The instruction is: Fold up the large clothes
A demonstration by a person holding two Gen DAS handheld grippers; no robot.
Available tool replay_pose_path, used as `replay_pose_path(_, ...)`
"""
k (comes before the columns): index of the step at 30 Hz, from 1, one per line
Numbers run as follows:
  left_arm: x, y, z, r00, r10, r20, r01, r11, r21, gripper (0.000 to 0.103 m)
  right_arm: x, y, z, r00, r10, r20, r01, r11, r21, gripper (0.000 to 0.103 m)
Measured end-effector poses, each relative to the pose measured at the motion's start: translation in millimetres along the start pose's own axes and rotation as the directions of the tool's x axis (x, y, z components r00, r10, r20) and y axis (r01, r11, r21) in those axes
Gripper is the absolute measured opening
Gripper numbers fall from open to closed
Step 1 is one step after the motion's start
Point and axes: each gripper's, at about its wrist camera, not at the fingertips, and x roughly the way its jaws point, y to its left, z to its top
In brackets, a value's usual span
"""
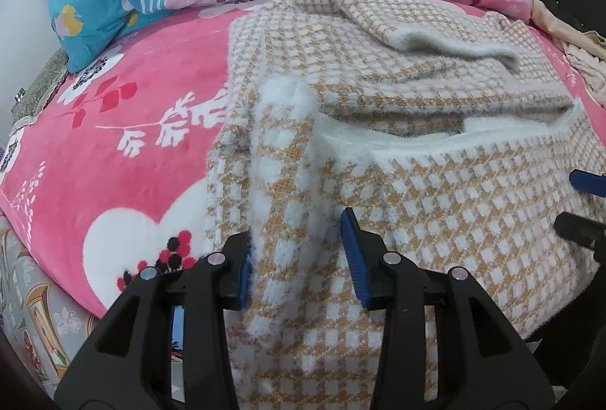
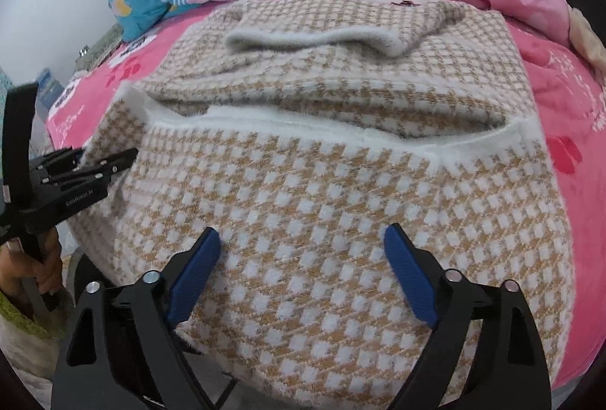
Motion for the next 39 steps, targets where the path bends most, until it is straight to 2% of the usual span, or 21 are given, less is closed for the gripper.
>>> replay_pose_path(10, 0, 0, 0, 1.000, 0.000, 0.001, 0.000, 1.000, 0.001, 0.039, 6, 3, 0, 1.000, -0.009, -0.001, 0.009, 1.000, -0.005, 0.095)
replay_pose_path(16, 0, -1, 0, 1.000, 0.002, 0.001, -0.002, 1.000, 0.002, 0.039, 7, 4, 0, 1.000, -0.005, 0.004, 0.005, 1.000, -0.002, 0.095)
replay_pose_path(20, 0, -1, -1, 1.000, 0.002, 0.001, -0.002, 1.000, -0.001, 0.039, -8, -3, -2, 0.999, 0.025, 0.029, -0.026, 1.000, 0.016, 0.095)
replay_pose_path(22, 0, -2, 0, 1.000, 0.004, 0.001, -0.004, 1.000, -0.003, 0.039, -20, -10, -3, 0.998, 0.010, 0.060, -0.011, 1.000, 0.018, 0.095)
replay_pose_path(26, 0, -1, 0, 1.000, 0.008, 0.003, -0.008, 1.000, -0.005, 0.040, -49, -37, -9, 0.993, 0.005, 0.116, -0.010, 0.999, 0.040, 0.095)
replay_pose_path(32, 1, 2, 0, 1.000, 0.013, 0.004, -0.013, 1.000, -0.006, 0.040, -69, -88, -18, 0.992, -0.008, 0.123, -0.004, 0.995, 0.098, 0.095)
replay_pose_path(35, 0, 1, 0, 1.000, 0.021, 0.002, -0.021, 1.000, -0.003, 0.040, -69, -114, -14, 0.991, 0.029, 0.131, -0.046, 0.991, 0.125, 0.094)
replay_pose_path(39, 1, 0, 0, 1.000, 0.030, 0.003, -0.030, 1.000, -0.003, 0.040, -55, -137, 4, 0.986, 0.097, 0.138, -0.117, 0.982, 0.150, 0.088)
